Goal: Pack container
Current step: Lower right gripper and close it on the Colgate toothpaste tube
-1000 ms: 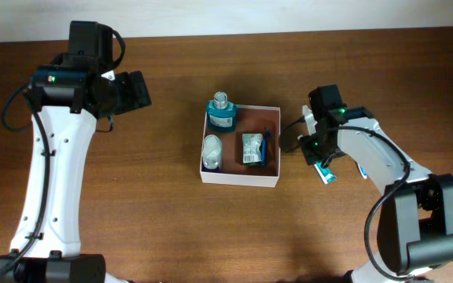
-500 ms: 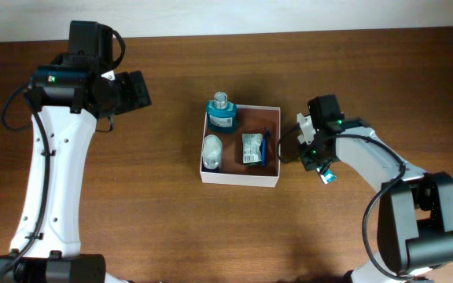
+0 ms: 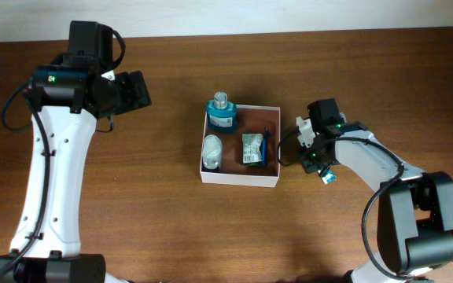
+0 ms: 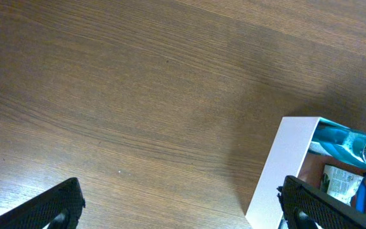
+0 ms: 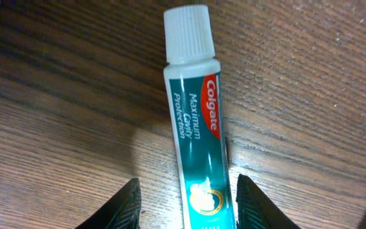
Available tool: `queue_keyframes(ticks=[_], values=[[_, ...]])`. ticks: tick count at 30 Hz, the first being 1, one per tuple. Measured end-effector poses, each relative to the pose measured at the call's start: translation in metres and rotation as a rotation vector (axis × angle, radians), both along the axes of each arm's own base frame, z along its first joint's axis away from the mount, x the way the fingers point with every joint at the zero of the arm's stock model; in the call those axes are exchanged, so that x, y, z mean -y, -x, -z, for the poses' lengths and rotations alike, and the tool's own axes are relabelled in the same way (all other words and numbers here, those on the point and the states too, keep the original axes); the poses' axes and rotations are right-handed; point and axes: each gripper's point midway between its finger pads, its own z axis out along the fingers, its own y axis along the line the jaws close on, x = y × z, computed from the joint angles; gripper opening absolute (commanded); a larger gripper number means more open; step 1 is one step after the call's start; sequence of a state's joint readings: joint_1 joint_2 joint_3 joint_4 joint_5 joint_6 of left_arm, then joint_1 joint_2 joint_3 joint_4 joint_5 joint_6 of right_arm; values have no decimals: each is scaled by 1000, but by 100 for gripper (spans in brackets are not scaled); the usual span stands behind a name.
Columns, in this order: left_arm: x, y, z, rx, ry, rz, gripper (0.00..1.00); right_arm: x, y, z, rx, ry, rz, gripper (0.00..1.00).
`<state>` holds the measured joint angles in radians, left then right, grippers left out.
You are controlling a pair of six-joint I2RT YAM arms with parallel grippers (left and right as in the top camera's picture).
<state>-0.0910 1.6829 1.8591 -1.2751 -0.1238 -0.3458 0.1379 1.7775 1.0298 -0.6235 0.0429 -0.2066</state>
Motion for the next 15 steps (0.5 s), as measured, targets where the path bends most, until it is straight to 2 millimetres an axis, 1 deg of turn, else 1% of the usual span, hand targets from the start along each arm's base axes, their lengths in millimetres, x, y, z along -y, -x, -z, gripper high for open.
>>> queue_keyframes(ticks=[15], values=[[0,0,0,0,0,0,99,0,-2,0,10,-1,-2,41]])
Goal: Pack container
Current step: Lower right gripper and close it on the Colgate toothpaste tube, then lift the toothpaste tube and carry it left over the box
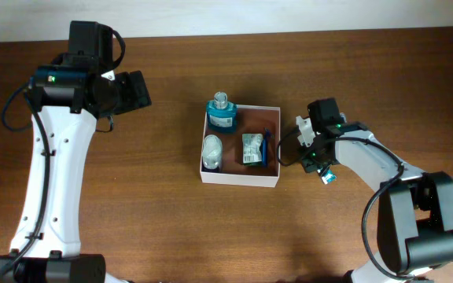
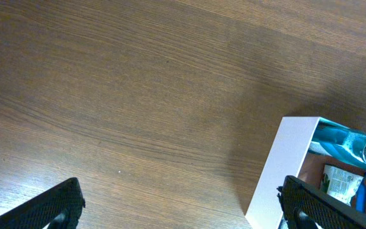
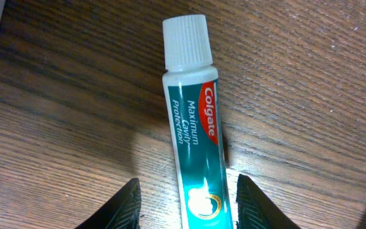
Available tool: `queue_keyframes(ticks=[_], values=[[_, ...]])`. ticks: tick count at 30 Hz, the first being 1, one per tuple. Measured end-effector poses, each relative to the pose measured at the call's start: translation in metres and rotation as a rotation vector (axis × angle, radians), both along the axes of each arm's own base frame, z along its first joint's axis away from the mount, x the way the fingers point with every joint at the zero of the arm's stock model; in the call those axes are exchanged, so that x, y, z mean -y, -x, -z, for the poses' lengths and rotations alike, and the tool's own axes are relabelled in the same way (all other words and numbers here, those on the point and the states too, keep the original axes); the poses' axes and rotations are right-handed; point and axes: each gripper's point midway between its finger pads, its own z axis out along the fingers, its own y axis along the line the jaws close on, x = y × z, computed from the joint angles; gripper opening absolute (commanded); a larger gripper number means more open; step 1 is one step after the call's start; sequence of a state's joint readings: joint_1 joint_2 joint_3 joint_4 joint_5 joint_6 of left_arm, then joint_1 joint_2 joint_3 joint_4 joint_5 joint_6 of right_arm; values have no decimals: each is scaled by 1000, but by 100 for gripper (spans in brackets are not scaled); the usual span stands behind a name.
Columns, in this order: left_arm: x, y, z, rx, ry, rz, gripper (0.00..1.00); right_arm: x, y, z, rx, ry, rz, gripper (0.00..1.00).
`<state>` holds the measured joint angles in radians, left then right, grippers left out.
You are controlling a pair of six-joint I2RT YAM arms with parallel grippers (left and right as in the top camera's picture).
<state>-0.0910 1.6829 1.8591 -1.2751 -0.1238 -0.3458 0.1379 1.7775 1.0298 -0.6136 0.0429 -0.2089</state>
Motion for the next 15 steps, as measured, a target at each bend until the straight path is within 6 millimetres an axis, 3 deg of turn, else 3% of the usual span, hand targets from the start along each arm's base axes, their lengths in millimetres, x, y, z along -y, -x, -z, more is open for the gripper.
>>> queue_keyframes(ticks=[7,15], values=[[0,0,0,0,0,0,99,0,-1,5,18,-2,-1,40],[0,0,0,0,0,1,99,0,3,8,8,-1,0,20]])
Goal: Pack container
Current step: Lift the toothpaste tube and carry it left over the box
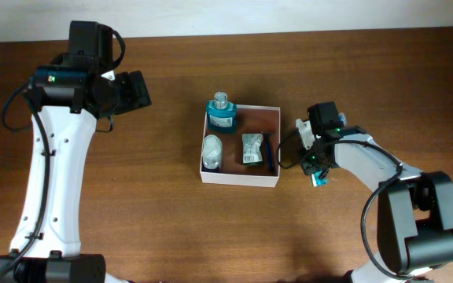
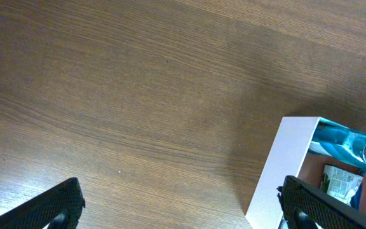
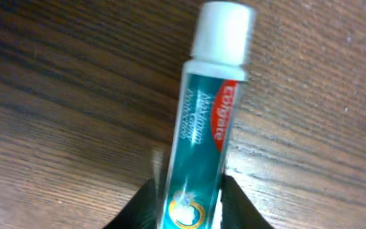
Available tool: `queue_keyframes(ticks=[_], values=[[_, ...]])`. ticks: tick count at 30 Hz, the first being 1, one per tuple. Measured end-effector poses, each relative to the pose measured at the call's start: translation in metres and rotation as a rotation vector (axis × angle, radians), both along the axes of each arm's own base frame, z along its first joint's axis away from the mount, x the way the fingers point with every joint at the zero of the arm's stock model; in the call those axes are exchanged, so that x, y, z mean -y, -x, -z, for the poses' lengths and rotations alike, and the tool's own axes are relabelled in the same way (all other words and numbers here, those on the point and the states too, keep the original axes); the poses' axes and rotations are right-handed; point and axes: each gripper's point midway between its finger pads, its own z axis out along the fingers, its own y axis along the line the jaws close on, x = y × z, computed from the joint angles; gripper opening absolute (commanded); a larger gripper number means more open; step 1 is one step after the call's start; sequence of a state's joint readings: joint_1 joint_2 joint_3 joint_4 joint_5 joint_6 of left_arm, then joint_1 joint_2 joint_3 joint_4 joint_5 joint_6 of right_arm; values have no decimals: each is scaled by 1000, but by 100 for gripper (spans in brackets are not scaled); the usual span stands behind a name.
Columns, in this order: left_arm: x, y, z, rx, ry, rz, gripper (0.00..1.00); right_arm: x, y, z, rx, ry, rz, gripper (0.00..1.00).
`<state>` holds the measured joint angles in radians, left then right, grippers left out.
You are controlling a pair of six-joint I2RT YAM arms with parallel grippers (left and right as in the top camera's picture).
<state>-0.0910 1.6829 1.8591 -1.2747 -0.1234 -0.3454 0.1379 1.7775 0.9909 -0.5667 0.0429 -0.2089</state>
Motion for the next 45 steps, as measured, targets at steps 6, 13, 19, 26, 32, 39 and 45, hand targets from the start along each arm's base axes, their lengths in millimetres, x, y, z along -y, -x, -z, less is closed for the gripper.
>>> queue_keyframes(ticks=[6,13,19,26,32,39,45], values=[[0,0,0,0,0,-1,99,0,0,0,-1,-1,5,19],[0,0,0,0,0,-1,99,1,6,0,-26,-7,52,4],[0,0,0,0,0,-1,99,1,6,-12,-56,-9,86,4],[0,0,0,0,0,-1,99,-1,3,-58,-123,-15,163,4],[0,0,0,0,0,0,99,-24,-18,-123,-95,-150,183,4],[0,0,0,0,0,-1,99,-74,-35,-176,-58,-444,205,4],[0,0,0,0,0,0,99,-108,-37,-180,-54,-501,206,4]])
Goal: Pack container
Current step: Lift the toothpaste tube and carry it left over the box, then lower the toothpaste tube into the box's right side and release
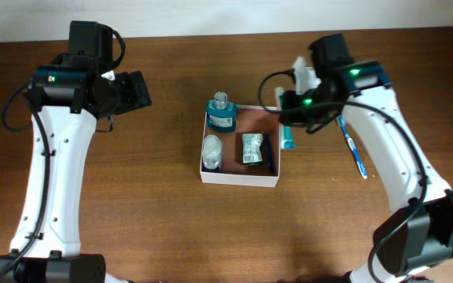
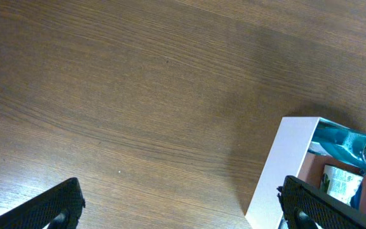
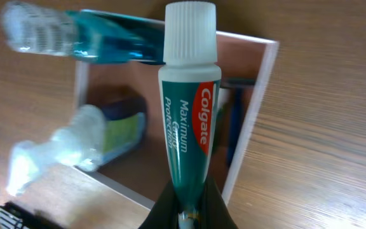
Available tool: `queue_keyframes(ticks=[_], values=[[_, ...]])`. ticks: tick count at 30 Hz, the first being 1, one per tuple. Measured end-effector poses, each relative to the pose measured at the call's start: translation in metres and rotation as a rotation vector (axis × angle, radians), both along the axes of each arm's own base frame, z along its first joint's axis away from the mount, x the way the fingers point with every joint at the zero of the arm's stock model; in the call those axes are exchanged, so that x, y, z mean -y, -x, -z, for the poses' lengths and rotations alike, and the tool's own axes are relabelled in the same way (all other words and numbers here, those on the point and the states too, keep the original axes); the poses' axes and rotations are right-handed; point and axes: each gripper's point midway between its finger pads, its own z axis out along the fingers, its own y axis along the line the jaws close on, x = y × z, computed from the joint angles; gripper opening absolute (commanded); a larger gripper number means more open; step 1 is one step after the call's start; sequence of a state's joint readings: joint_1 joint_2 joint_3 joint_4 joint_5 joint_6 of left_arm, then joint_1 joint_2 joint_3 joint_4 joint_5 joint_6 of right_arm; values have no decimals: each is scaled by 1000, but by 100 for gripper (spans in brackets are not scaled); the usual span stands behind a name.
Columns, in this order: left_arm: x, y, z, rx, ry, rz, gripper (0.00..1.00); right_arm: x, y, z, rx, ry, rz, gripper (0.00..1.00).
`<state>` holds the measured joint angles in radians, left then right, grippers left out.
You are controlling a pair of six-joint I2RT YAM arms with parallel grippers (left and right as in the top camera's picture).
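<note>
A white open box (image 1: 239, 178) sits mid-table, also seen in the right wrist view as the box (image 3: 264, 83). Inside lie a teal mouthwash bottle (image 1: 222, 112), a small clear bottle (image 1: 211, 151), a printed packet (image 1: 251, 148) and a dark blue stick (image 1: 269, 153). My right gripper (image 1: 287, 118) is shut on a teal Colgate toothpaste tube (image 3: 188, 108), held in the air over the box's right edge, cap pointing away from the fingers. The tube (image 1: 286, 135) shows below the gripper from overhead. My left gripper (image 2: 180, 203) stands open, far left of the box, with nothing in it.
A blue toothbrush (image 1: 352, 149) lies on the wood to the right of the box. The box's white wall (image 2: 278, 165) shows at the lower right of the left wrist view. The table's far edge runs along the top.
My right gripper, then low on the table right of the box with the tube between its fingers, now holds the tube raised over the box's right edge. A toothbrush is uncovered.
The toothpaste tube lay on the table right of the box, between my open right fingers. The fingers then closed in on it. Now the tube is lifted and held over the box. My left arm stayed still throughout.
</note>
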<state>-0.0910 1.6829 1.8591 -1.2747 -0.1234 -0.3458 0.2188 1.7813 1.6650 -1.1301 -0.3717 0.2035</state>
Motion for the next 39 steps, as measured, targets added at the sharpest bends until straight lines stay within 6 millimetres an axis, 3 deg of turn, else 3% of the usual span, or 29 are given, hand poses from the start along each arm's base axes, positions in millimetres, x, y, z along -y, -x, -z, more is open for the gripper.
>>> queue_keyframes(ticks=[3,8,18,23,29,39], values=[[0,0,0,0,0,0,100,-24,4,1,7,17,0,4],[0,0,0,0,0,0,99,-37,10,5,0,81,60,4],[0,0,0,0,0,0,99,-40,6,31,37,195,213,4],[0,0,0,0,0,0,99,-37,4,70,44,210,242,4],[0,0,0,0,0,0,99,-33,10,100,37,217,251,4],[0,0,0,0,0,0,99,-32,11,112,48,214,246,4]])
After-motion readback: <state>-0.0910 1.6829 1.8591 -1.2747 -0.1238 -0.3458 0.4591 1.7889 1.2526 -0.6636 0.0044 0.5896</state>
